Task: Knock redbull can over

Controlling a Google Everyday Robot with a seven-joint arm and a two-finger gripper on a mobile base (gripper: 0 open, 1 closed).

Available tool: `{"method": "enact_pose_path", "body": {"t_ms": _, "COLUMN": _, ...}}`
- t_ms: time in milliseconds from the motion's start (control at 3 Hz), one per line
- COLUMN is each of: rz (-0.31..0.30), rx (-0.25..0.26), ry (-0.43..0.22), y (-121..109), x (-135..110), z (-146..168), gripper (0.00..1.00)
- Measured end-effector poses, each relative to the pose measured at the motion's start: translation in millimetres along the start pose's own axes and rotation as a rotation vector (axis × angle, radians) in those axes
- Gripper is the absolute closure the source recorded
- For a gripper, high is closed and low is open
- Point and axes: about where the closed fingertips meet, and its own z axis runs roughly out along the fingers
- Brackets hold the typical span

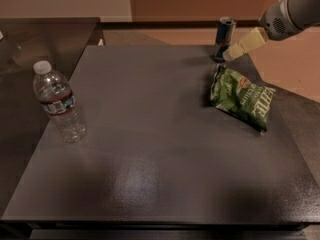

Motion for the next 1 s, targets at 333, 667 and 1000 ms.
{"method": "enact_pose_path", "body": {"t_ms": 333, "rz": 0.035, "rx": 0.112, "ry": -0.06, "y": -8, "x": 2, "z": 9, "gripper": 0.0}}
{"method": "enact_pose_path", "body": {"t_ms": 667, "rz": 0.055, "rx": 0.178, "ry": -0.114, "y": -15, "x": 2, "z": 20, "gripper": 0.0}}
{"method": "enact_pose_path", "body": {"t_ms": 1000, "rz": 0.079, "rx": 0.191, "ry": -0.157, "y": -20, "x": 4, "z": 33, "gripper": 0.0}}
